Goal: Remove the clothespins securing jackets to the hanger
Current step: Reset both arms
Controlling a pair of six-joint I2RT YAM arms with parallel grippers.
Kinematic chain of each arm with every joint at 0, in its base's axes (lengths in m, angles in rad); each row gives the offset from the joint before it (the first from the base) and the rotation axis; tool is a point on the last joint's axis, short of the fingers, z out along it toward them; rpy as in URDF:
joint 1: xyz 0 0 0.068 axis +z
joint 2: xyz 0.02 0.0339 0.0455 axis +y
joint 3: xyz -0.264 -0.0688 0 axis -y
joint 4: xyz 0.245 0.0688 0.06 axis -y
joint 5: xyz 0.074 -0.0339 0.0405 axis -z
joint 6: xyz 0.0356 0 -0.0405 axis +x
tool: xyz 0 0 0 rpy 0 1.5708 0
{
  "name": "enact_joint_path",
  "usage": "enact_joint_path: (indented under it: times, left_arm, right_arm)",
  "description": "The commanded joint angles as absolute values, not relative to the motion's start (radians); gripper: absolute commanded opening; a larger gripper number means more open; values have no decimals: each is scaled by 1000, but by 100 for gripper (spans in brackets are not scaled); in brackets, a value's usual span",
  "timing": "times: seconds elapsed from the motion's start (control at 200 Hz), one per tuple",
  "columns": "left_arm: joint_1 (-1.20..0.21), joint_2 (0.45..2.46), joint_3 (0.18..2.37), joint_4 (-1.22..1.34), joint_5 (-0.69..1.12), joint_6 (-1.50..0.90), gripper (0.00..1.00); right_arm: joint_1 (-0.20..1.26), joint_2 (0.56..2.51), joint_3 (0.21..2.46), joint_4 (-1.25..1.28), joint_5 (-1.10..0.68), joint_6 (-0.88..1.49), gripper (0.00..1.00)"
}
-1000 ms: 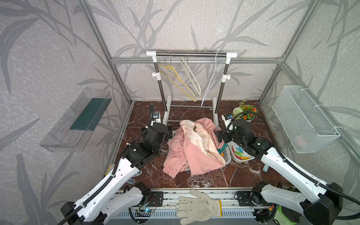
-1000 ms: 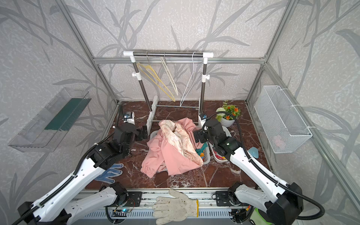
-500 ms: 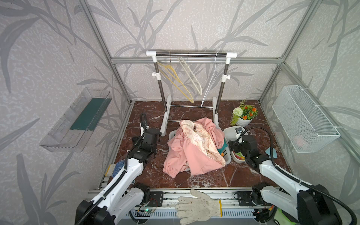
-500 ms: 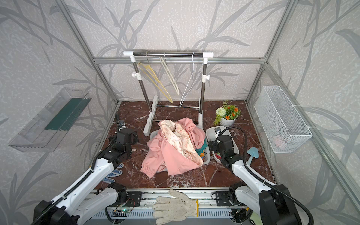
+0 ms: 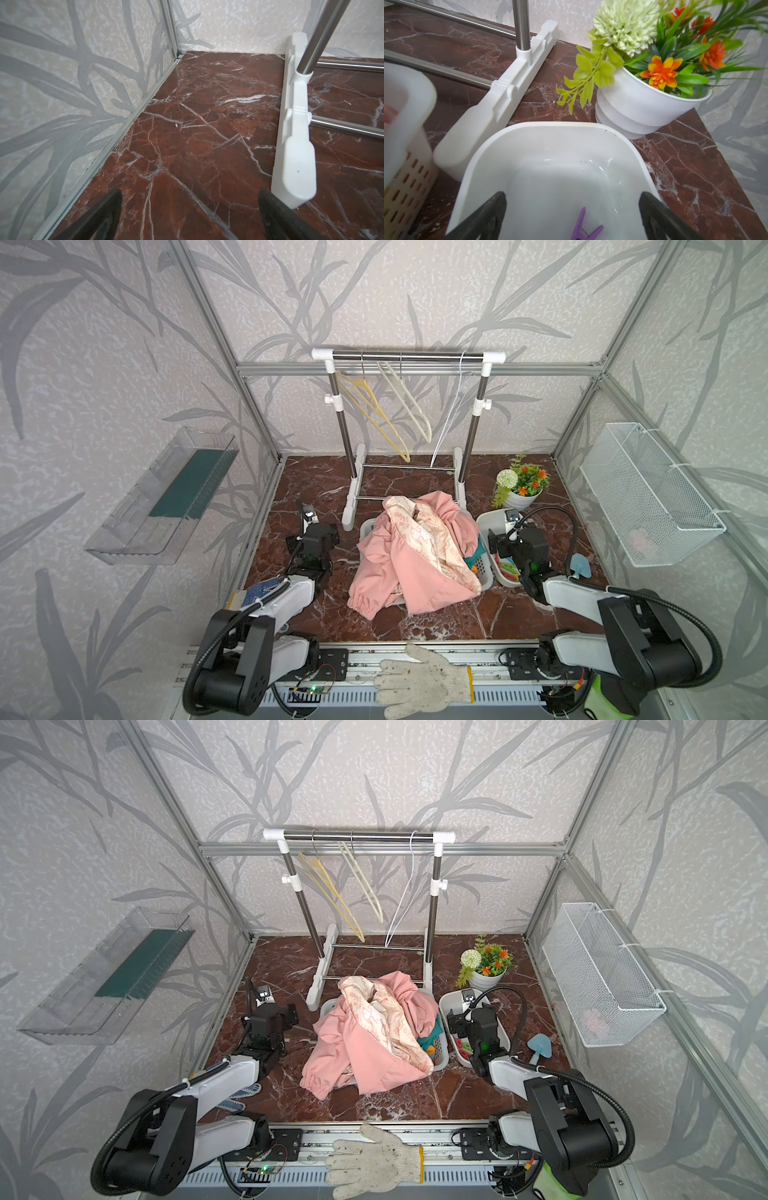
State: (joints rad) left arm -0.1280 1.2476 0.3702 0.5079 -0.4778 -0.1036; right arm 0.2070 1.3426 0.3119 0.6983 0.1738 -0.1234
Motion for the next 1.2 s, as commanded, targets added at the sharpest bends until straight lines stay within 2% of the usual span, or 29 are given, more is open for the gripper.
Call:
enact_joint_path:
  times: [0.0, 0.15, 0.265, 0.42, 1.195]
  left_arm:
    - [-90, 1333, 361, 724, -409, -50, 99]
    - [-40, 1452, 366, 828, -327, -62, 99]
    - [-29, 1531, 388, 866, -294, -53, 99]
    - [-23, 1523, 404, 812, -359, -99, 99]
    - [-22, 1523, 402, 817, -354, -98, 99]
  right_arm:
    - [186, 1441, 336, 869, 148, -136, 99]
    - [183, 1564, 312, 1056, 152, -125, 98]
    - [181, 1513, 357, 887, 171, -123, 98]
    - [171, 1526, 386, 855, 159, -112, 99]
    - [141, 1529, 411, 813, 112, -94, 99]
